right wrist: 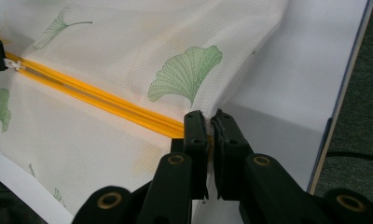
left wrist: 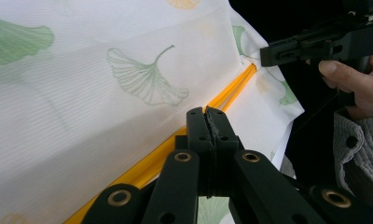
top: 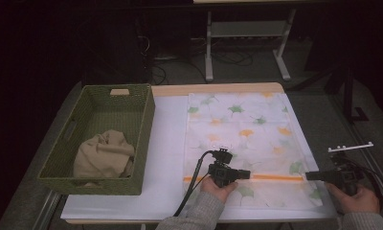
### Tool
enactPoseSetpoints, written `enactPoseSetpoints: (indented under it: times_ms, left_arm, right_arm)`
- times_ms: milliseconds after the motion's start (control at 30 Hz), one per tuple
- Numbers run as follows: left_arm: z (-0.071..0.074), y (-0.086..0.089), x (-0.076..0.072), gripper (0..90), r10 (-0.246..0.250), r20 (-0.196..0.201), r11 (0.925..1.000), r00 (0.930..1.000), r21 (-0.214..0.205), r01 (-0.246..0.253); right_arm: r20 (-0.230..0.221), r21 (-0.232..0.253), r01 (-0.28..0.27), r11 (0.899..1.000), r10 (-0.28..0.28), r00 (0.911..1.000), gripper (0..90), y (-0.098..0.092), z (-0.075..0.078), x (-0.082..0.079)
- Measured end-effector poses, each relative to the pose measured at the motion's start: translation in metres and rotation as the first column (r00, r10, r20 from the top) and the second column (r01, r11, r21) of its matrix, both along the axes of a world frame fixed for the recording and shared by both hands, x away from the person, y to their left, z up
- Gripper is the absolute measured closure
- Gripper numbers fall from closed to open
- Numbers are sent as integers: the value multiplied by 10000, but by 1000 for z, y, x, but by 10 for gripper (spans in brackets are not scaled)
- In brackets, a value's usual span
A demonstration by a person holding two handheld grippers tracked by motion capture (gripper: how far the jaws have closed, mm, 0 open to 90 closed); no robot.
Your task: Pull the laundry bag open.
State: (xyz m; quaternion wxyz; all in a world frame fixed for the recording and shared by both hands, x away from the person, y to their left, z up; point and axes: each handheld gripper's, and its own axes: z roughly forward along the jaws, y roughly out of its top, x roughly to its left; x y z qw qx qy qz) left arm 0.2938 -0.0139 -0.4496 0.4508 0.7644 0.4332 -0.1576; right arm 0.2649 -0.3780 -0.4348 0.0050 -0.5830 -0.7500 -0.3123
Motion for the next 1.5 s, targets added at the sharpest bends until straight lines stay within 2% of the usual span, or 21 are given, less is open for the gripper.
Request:
enactPoseSetpoints:
  times_ms: [700, 867, 1500]
  left_arm:
    - [3, 30, -1, 897, 122, 73, 9997, 9999, 197, -123]
    - [3, 40, -2, 898, 179, 12, 9998, 9998, 60, -179]
    - [4, 84, -4, 898, 893, 165, 9959, 9959, 149, -896]
  right_arm:
    - [92, -177, 41, 9998, -39, 10000, 842, 1, 2, 0]
    - [104, -173, 75, 9998, -73, 9999, 842, 1, 2, -1]
    - [167, -406, 222, 9989, -215, 9996, 842, 1, 6, -2]
